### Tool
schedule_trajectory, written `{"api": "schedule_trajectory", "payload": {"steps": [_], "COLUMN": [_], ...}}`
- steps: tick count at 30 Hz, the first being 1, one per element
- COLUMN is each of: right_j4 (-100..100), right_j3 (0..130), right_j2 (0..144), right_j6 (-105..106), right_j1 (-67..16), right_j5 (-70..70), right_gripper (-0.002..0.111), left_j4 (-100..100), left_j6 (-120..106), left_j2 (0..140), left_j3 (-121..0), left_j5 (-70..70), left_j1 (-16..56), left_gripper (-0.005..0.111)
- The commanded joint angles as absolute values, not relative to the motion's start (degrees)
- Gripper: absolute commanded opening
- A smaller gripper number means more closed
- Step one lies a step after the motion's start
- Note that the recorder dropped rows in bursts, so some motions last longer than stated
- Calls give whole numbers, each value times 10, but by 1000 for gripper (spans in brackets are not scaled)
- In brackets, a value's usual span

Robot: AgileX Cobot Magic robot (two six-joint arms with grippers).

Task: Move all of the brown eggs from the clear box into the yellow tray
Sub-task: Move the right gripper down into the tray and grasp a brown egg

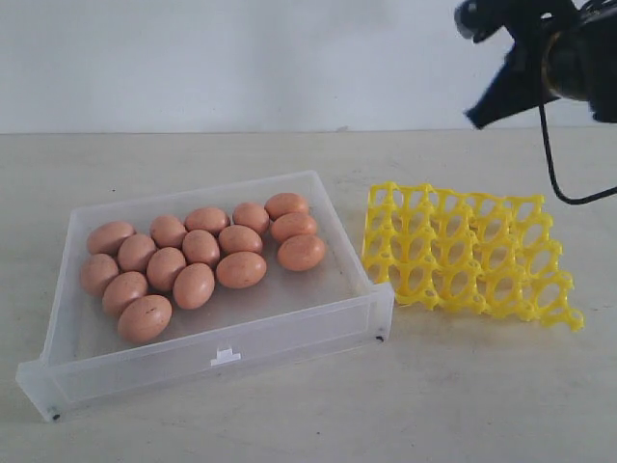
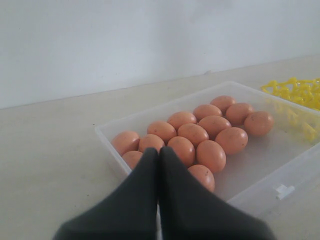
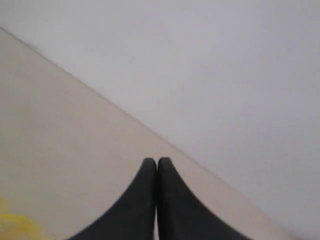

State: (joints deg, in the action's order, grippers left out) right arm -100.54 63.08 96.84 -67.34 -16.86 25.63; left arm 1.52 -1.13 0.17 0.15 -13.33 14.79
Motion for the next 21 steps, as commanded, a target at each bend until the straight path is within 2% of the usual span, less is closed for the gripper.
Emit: {"api": "schedule_trajectory", "payload": {"steps": [1,3,4,5,6,8,12,14,19,21], "right_j4": [-694,-218,49,201,253,238,179,77,0,19], "right_j3": [701,779,824,871,905,1012,1078,1080,1080,1080], "right_j2": [992,991,1004,1026,1047,1133,1219,1246,1287,1300], "right_j6": [-295,155,351,445,464,458,510,554,555,555], "right_j1": [-172,-166,-166,-169,-178,-229,-315,-362,-396,-410], "right_j5": [452,418,484,566,620,700,652,596,531,503], "right_gripper": [0,0,0,0,0,0,0,11,55,60], "left_j4": [15,15,15,15,15,15,15,15,15,15], "left_j6": [-12,-12,-12,-12,-12,-12,-12,-12,-12,-12], "left_j2": [0,0,0,0,0,0,0,0,0,0], "left_j3": [0,0,0,0,0,0,0,0,0,0], "left_j5": [-131,-131,-131,-131,-131,-131,-131,-131,-131,-131], "left_j1": [148,148,148,148,148,148,148,148,148,148], "left_gripper": [-4,-4,-4,-4,-4,-4,-4,-4,-4,-4]}}
